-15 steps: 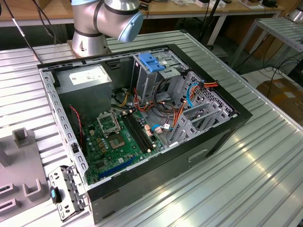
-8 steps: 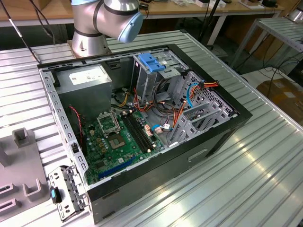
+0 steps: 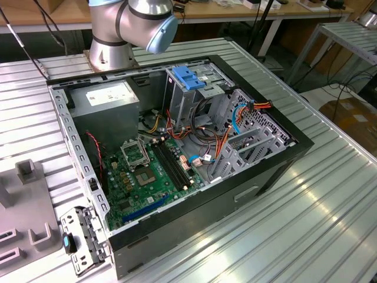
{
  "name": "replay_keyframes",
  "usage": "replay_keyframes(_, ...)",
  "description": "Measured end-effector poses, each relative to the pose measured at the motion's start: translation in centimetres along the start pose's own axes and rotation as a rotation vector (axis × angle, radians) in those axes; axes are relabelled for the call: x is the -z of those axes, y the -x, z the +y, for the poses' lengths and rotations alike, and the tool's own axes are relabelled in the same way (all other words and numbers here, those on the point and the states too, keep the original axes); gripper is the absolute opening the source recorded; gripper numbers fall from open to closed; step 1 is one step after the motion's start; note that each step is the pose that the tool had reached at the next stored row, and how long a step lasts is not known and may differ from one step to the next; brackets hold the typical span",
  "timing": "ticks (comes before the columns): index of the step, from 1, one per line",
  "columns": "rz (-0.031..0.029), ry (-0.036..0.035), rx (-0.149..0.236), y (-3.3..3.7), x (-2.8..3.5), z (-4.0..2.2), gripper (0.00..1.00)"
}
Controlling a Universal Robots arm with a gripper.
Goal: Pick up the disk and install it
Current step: 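Reach for the disk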
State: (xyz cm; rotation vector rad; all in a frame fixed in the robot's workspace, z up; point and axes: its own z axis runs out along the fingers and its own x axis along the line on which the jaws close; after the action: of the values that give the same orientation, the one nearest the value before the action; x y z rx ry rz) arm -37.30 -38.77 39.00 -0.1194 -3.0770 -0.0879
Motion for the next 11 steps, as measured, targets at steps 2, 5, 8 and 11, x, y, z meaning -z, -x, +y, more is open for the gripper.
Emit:
replay_keyframes(2,0.0028,0.0006,0.000,-0.28,-0.02,-0.02,0.11)
replay_keyframes(5,0.0063,0.0014,0.000,-0.81,-0.05,-0.06,0.11)
replay_keyframes(8,0.0094,0.0018,0.000,-1.97,-0.15,-0.14,0.11)
replay_keyframes(11,0.0097,0.0018,0.000,-3.94,-0.41,-0.11,0.11)
